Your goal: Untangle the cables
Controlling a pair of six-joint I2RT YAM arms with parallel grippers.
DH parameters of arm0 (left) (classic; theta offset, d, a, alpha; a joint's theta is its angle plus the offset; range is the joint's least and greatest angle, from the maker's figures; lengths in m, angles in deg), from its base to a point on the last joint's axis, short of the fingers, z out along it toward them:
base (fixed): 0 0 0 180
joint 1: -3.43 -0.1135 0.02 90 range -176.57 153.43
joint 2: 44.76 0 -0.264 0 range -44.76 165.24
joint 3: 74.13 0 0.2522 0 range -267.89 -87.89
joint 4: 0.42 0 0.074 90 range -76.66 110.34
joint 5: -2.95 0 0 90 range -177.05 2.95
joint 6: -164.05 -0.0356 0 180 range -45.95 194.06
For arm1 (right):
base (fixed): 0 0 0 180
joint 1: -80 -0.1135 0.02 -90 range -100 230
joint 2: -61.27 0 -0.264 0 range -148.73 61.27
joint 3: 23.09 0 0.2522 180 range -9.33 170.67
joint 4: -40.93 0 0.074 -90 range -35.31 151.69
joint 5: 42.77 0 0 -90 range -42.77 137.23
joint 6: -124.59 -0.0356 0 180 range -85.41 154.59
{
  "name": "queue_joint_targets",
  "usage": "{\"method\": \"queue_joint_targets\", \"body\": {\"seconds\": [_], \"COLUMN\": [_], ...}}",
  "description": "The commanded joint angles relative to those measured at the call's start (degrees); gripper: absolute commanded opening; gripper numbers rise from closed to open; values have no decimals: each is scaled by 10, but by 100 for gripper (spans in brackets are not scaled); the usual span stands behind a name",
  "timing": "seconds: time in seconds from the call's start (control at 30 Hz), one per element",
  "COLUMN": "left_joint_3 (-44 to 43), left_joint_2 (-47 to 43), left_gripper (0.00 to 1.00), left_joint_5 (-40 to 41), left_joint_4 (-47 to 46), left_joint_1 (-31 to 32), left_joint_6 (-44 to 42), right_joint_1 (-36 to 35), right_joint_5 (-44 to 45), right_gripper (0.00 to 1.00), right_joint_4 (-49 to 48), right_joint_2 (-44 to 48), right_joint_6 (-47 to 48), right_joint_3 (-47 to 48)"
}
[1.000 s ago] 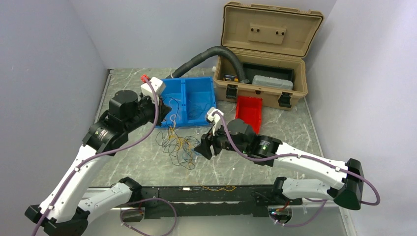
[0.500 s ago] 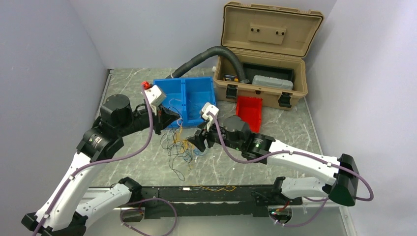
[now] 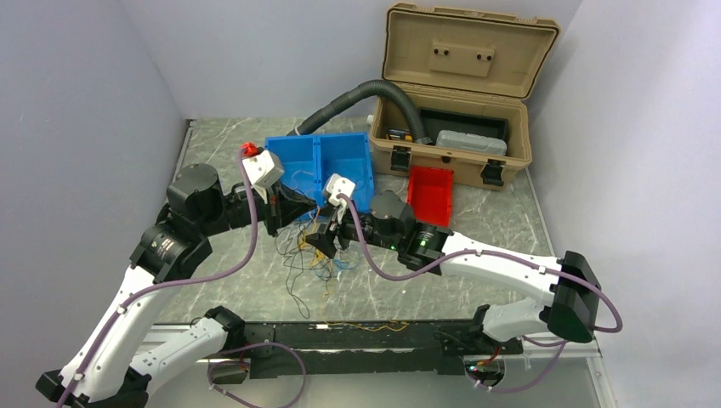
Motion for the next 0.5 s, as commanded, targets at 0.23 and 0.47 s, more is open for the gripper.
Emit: {"method": "queue_joint_targets", "body": {"seconds": [0.23, 0.47], "left_joint_3": [4, 12], "left_joint_2": [-1, 6], "left_gripper": [0, 0], "left_joint_5": [-56, -77], "left_joint_4": [-78, -113], "left_joint_1": [-1, -2], "left_joint_6": [42, 67], "right_joint_1": [0, 0], "right_joint_5": [-72, -92], "right_gripper": [73, 53], "right_joint_4": [-109, -143], "right_joint_2": [-35, -32], "right_joint_6": [-21, -45], "right_joint_3": [22, 9]}}
